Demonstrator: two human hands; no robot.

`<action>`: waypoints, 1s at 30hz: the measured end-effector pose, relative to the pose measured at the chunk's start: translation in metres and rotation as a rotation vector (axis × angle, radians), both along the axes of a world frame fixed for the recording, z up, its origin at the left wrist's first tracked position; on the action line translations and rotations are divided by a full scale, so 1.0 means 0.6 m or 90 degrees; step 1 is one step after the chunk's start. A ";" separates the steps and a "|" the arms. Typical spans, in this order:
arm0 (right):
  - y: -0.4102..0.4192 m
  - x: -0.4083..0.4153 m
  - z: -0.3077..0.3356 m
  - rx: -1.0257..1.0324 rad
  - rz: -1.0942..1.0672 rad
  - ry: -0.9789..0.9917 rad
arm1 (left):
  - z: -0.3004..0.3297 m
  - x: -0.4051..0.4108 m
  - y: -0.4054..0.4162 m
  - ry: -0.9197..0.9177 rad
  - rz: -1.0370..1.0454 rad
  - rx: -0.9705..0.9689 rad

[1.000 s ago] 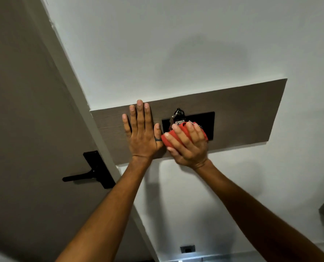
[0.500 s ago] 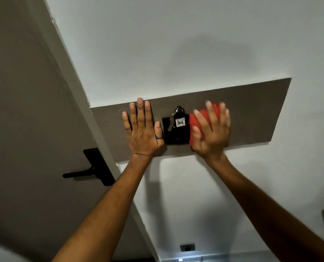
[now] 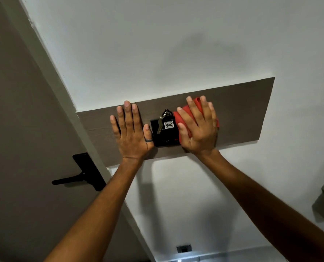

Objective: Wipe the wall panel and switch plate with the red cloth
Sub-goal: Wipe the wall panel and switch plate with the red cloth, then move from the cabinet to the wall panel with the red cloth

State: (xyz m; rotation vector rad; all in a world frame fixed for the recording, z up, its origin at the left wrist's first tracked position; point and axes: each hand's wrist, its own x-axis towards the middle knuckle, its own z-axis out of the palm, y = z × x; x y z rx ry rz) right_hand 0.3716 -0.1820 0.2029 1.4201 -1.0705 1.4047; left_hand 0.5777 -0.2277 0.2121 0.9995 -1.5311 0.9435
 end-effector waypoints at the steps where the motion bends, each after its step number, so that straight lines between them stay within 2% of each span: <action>1: 0.000 -0.002 -0.006 0.005 0.004 0.006 | -0.001 0.001 0.000 -0.002 0.002 0.001; 6: 0.026 -0.027 -0.054 0.011 -0.027 0.113 | 0.000 -0.001 0.003 -0.007 0.008 0.000; 8: 0.022 -0.017 -0.024 0.011 -0.022 0.084 | -0.001 0.003 0.001 -0.017 0.015 0.004; 10: 0.014 0.000 0.016 0.015 -0.003 -0.007 | 0.002 0.001 0.001 -0.019 0.020 0.005; 12: 0.015 0.007 0.028 0.031 0.002 -0.029 | 0.001 0.002 0.005 -0.020 0.004 0.011; 18: 0.036 -0.081 0.015 0.038 -0.043 0.163 | 0.012 0.006 0.035 -0.022 -0.007 0.108; 22: 0.068 -0.125 0.005 0.106 -0.071 0.079 | 0.011 -0.011 0.079 0.047 -0.082 0.199; 24: 0.105 -0.115 -0.035 0.204 -0.008 0.047 | -0.015 -0.044 0.119 0.104 -0.140 0.217; 25: 0.129 -0.106 -0.063 0.276 0.053 -0.008 | -0.037 -0.063 0.142 0.116 -0.168 0.219; 26: 0.157 -0.097 -0.093 0.348 0.128 -0.124 | -0.063 -0.086 0.169 0.113 -0.199 0.222; 27: 0.185 -0.086 -0.123 0.403 0.223 -0.304 | -0.091 -0.107 0.195 0.098 -0.232 0.232; 30: 0.257 -0.068 -0.194 0.442 0.555 -1.066 | -0.168 -0.165 0.261 -0.023 -0.316 0.337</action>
